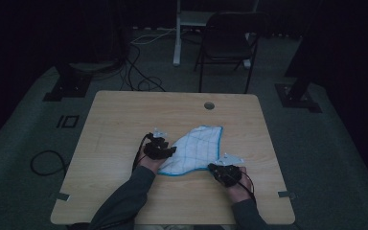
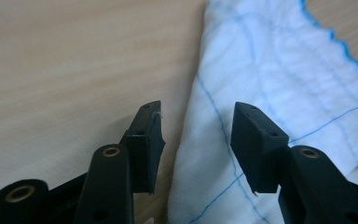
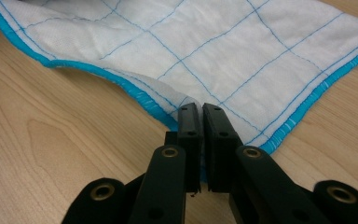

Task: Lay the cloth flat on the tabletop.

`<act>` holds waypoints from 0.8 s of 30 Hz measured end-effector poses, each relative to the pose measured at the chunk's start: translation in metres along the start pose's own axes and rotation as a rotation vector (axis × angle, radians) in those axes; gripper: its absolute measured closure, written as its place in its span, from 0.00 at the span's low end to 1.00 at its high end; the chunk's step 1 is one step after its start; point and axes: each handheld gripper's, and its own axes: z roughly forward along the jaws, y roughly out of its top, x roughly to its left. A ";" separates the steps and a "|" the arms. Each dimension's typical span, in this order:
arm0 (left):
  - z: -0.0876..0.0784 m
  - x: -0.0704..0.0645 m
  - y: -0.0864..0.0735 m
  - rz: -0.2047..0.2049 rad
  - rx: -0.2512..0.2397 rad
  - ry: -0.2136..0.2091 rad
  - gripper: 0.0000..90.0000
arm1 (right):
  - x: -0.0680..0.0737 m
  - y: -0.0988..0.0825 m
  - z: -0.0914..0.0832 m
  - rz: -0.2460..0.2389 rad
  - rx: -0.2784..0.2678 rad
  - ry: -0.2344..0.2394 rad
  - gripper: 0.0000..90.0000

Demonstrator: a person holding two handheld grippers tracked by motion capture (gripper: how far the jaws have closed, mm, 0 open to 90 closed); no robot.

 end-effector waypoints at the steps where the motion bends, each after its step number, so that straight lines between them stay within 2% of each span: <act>1: 0.002 0.001 -0.001 -0.018 0.005 -0.006 0.60 | 0.000 0.000 0.000 0.000 -0.001 0.001 0.97; 3: 0.004 0.003 -0.001 -0.039 0.010 -0.026 0.66 | 0.000 0.000 0.000 0.002 -0.003 0.002 0.97; 8: -0.003 0.006 0.002 -0.033 0.002 -0.036 0.94 | 0.002 0.000 0.000 -0.011 -0.009 0.018 0.97; 9: -0.005 0.007 0.003 -0.027 -0.006 -0.027 0.96 | 0.003 0.000 0.001 -0.015 -0.010 0.021 0.97; 14: -0.016 0.007 0.009 0.006 -0.021 0.012 0.98 | 0.011 0.003 0.002 -0.040 -0.018 0.041 0.97; 18: -0.029 0.004 0.015 0.018 -0.057 0.039 0.98 | 0.014 0.004 0.001 -0.053 -0.027 0.053 0.97; 19: -0.032 0.001 0.017 0.037 -0.064 0.048 0.98 | 0.015 0.004 0.001 -0.055 -0.025 0.054 0.97; 20: -0.032 0.001 0.017 0.037 -0.064 0.048 0.98 | 0.015 0.004 0.001 -0.055 -0.025 0.054 0.97; 22: -0.038 -0.011 0.021 0.080 -0.079 0.051 0.98 | 0.017 0.003 0.001 -0.059 -0.017 0.057 0.97; 24: -0.040 -0.020 0.024 0.104 -0.092 0.035 0.98 | 0.018 0.002 0.000 -0.057 -0.018 0.055 0.96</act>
